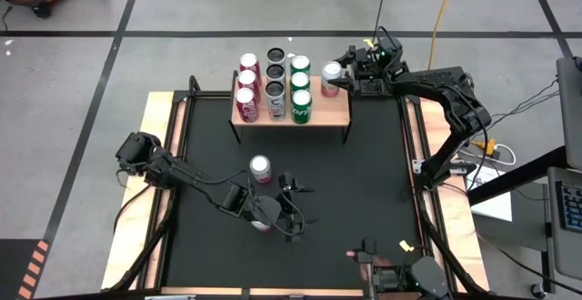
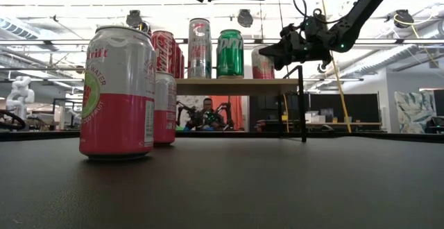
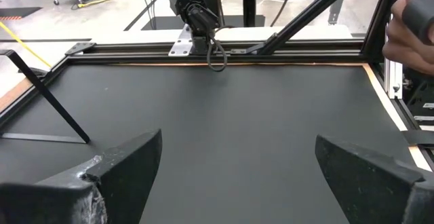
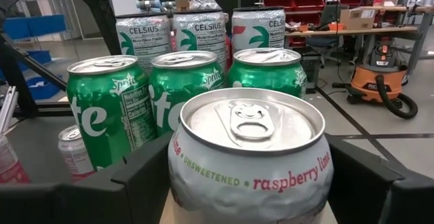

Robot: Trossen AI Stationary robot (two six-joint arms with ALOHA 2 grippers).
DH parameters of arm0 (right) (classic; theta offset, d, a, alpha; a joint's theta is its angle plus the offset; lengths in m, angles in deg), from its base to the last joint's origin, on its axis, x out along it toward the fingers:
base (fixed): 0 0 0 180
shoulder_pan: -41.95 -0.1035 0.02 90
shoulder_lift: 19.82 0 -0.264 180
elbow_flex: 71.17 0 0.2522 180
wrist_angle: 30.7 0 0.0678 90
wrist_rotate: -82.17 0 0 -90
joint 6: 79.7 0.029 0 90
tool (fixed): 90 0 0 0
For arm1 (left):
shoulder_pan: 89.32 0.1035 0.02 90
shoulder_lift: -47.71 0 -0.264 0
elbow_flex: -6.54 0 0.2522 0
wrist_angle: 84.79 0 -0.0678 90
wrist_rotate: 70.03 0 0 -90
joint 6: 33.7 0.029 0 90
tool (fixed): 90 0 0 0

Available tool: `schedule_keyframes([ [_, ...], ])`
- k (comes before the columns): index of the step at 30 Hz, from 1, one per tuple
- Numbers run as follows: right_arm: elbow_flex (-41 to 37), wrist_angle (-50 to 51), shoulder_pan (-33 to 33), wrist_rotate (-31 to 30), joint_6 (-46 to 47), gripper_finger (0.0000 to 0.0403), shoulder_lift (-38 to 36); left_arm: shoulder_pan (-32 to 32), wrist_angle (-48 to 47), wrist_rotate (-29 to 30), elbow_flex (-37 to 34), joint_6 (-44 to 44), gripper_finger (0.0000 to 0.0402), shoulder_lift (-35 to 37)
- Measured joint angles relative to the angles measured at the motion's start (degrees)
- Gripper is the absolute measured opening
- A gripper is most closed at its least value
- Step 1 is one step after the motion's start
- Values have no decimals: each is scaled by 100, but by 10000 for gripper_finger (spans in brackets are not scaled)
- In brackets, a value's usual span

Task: Place canned beverage on shelf
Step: Put the bottom right pink soda can on the shelf

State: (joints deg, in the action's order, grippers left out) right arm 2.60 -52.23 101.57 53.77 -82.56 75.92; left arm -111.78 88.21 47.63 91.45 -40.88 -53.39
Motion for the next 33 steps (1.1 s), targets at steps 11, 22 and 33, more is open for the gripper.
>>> schedule_keyframes([
  [11, 2, 42, 4, -157, -71, 302, 0, -2, 4, 2, 0, -39, 389, 0],
  [22, 104, 279, 29, -87, -235, 322, 0, -7, 4, -51, 0, -146, 389, 0],
  [33, 367, 704, 33, 33, -367, 322, 0, -7, 4, -62, 0, -144, 389, 0],
])
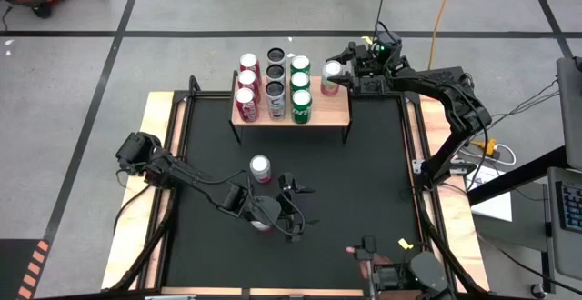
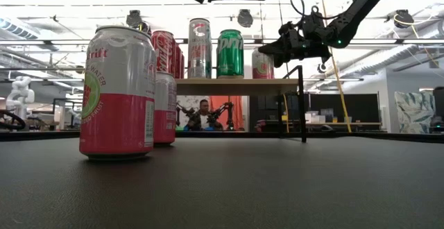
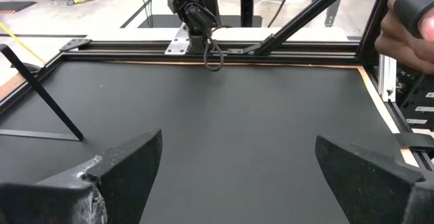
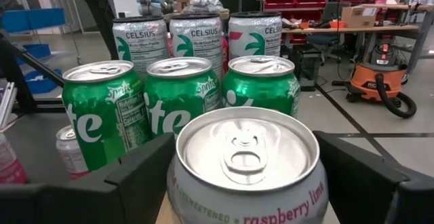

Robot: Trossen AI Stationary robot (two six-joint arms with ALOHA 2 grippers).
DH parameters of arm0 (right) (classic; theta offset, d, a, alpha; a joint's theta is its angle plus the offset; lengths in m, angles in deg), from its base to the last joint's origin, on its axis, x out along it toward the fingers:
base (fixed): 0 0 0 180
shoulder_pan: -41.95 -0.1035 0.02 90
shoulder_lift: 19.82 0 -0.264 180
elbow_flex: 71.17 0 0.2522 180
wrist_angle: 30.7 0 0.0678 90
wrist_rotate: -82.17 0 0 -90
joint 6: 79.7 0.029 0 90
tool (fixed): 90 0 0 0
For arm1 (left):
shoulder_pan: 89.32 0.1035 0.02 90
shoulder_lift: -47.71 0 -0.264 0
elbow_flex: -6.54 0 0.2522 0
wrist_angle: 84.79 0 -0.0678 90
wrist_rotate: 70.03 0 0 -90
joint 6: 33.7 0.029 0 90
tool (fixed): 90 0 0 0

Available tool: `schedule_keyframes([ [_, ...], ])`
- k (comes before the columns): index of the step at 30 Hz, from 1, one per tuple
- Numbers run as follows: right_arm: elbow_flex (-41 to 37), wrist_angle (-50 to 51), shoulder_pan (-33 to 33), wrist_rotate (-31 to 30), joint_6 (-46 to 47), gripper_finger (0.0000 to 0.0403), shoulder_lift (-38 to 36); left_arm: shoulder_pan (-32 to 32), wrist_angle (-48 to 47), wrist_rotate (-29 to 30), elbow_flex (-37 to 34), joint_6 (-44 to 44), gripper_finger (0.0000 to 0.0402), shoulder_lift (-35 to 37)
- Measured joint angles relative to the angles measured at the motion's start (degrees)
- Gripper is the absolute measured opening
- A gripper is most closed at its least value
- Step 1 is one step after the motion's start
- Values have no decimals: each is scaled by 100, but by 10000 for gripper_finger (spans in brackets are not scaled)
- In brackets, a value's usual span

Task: Place canned beverage on shelf
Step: Put the bottom right pink soda can on the shelf

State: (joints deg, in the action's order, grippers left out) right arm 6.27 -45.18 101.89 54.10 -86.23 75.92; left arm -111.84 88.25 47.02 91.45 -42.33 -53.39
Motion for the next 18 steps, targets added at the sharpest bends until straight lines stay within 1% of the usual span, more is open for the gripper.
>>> schedule_keyframes([
  [5, 6, -12, -2, -10, 73, 322, 0, 0, 9, -2, -8, 0, 389, 0],
  [10, 174, 39, -2, -13, 131, 322, 2, -7, -4, -27, -24, -7, 389, -4],
  [18, 621, 545, -2, -23, 132, 322, 2, -88, -2, -28, -33, -7, 389, -4],
])
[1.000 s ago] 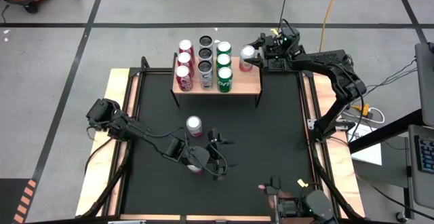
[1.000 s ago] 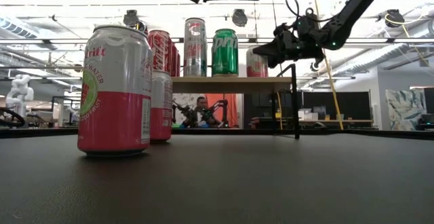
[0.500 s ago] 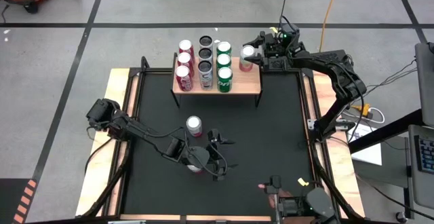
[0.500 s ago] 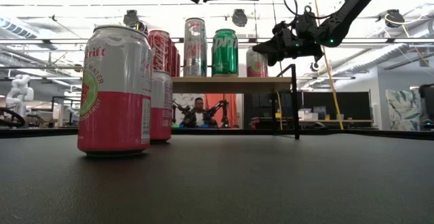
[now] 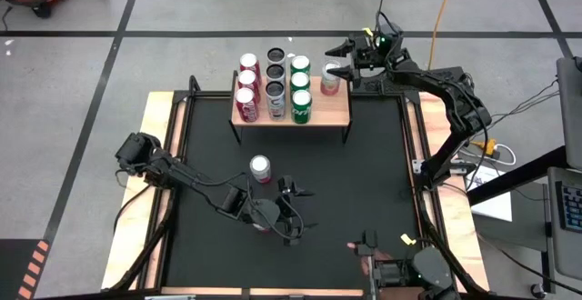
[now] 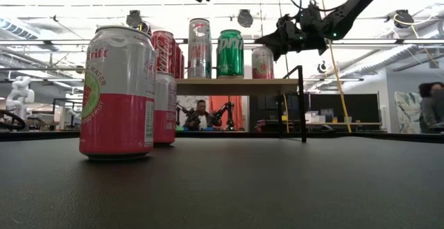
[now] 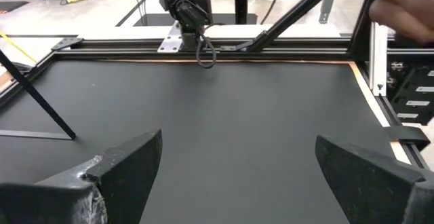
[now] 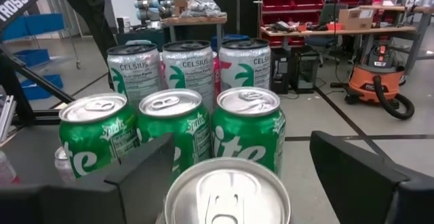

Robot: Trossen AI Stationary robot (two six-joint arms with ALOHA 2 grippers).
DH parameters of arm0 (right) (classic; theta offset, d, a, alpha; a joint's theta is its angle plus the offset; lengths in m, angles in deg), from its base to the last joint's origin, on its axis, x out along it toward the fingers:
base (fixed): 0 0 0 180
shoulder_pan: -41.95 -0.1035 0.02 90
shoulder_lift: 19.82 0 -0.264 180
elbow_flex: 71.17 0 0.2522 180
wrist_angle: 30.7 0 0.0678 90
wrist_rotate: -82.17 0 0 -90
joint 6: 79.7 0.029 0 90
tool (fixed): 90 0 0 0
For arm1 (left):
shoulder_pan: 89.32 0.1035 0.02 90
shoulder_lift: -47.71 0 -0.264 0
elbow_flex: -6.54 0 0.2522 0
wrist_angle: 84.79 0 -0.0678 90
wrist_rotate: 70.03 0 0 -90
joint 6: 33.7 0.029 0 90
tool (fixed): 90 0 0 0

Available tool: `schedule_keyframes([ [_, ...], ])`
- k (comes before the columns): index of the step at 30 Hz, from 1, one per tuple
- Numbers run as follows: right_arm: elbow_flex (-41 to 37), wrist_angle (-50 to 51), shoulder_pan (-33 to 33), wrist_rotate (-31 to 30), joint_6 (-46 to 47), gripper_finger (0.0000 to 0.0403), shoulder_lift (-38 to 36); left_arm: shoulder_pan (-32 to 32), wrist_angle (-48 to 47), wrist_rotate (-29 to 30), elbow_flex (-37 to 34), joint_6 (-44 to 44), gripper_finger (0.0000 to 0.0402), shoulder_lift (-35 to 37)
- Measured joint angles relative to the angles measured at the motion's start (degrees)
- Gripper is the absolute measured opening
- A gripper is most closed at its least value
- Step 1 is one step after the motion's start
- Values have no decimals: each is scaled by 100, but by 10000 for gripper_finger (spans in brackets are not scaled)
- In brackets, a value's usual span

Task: Place canned beverage on shelf
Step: Put the bottom right pink soda can on the shelf

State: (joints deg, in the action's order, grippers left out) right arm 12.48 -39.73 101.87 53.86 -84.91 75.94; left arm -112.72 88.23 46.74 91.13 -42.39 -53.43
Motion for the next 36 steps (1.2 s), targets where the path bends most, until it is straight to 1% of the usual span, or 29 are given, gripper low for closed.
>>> schedule_keyframes([
  [4, 175, 259, 0, -7, -10, 322, -28, -40, 0, 0, 0, -2, 389, 0],
  [7, 190, 314, 0, -12, -38, 322, -204, -76, -2, 2, 0, 2, 389, 0],
  [11, 194, 655, -6, -60, -119, 322, -671, -146, -7, 2, 0, 45, 389, 0],
  [15, 197, 1445, -218, -388, -501, 322, -1268, -183, -27, 4, -2, 195, 389, 0],
  [18, 197, 2043, -554, -734, -734, 322, -1722, -181, -26, 4, -2, 308, 389, 0],
  [21, 199, 2536, -997, -1092, -770, 322, -2140, -184, -26, 4, -2, 326, 389, 0],
  [27, 199, 3780, -1964, -1565, -889, 322, -2739, -270, -80, 7, -4, 321, 389, 0],
  [30, 199, 4552, -2468, -2187, -1189, 322, -2922, -394, -167, 7, -8, 304, 389, 0],
  [31, 187, 4770, -2624, -2483, -1338, 322, -2957, -434, -168, 5, -9, 304, 389, 0],
  [33, 36, 4971, -2868, -2964, -1553, 322, -3002, -503, -167, 5, -9, 293, 389, 0],
  [36, -486, 4692, -2973, -3074, -1628, 322, -3025, -568, -163, 15, -9, 157, 389, 0],
])
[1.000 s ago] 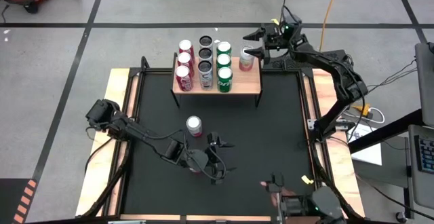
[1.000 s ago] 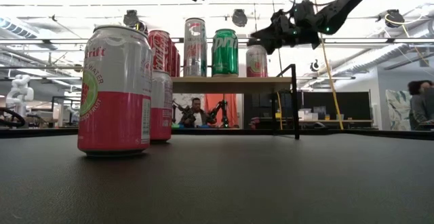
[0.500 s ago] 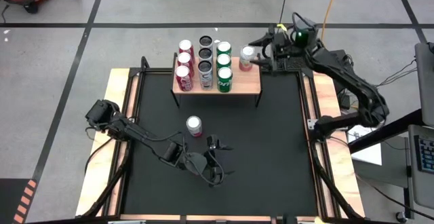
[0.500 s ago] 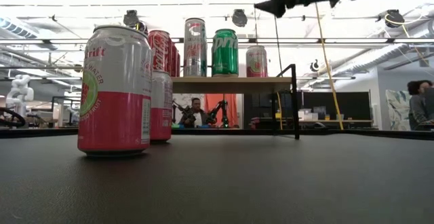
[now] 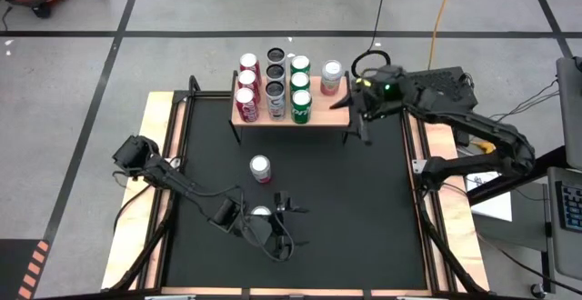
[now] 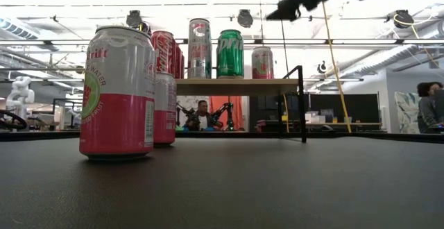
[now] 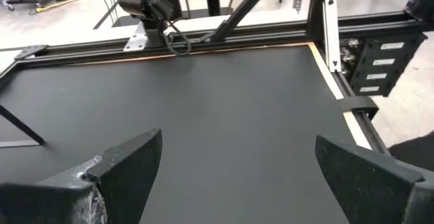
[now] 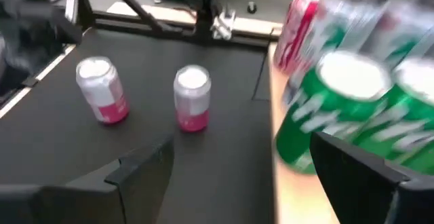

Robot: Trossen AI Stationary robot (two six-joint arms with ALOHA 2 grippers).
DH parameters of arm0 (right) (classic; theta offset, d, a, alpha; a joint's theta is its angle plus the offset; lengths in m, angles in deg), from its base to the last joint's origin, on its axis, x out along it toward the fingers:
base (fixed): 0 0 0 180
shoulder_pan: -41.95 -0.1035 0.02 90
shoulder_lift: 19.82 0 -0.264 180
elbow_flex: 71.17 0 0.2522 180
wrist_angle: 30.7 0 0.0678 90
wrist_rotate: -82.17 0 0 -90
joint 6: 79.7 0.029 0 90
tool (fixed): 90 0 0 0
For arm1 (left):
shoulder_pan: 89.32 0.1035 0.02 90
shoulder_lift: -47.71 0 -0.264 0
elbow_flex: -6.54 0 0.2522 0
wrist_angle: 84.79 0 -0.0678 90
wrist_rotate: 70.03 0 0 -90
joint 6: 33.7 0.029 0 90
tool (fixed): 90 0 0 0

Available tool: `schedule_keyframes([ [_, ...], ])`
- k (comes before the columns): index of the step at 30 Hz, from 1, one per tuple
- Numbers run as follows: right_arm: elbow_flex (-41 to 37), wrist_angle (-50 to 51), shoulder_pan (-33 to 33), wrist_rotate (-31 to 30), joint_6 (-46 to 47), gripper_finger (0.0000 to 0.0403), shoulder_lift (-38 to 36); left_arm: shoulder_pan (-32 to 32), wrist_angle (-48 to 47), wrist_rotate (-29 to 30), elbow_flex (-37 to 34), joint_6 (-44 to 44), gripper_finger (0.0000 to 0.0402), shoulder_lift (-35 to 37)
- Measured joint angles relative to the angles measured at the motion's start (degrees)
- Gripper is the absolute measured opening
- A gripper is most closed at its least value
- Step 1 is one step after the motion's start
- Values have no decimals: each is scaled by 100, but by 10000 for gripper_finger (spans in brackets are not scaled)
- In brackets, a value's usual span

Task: Place canned beverage on shelf
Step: Put the bottom right pink soda can on the shelf

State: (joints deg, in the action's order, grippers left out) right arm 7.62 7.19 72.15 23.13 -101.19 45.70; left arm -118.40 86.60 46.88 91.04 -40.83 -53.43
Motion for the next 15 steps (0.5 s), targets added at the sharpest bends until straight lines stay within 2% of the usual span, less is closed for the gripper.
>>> schedule_keyframes([
  [4, -1041, -997, 72, 123, 110, 307, 6, -53, 34, 90, 0, -187, 389, 0],
  [7, -1637, -1875, 193, -264, 301, 286, 3, -94, 34, 173, 0, -344, 389, 0],
  [11, -1805, -2245, 396, -776, 492, 244, -1, -111, 32, 193, 0, -419, 389, 0],
  [15, -1717, -2341, 766, -917, 715, 175, 134, -85, 32, 208, 0, -416, 389, 0],
])
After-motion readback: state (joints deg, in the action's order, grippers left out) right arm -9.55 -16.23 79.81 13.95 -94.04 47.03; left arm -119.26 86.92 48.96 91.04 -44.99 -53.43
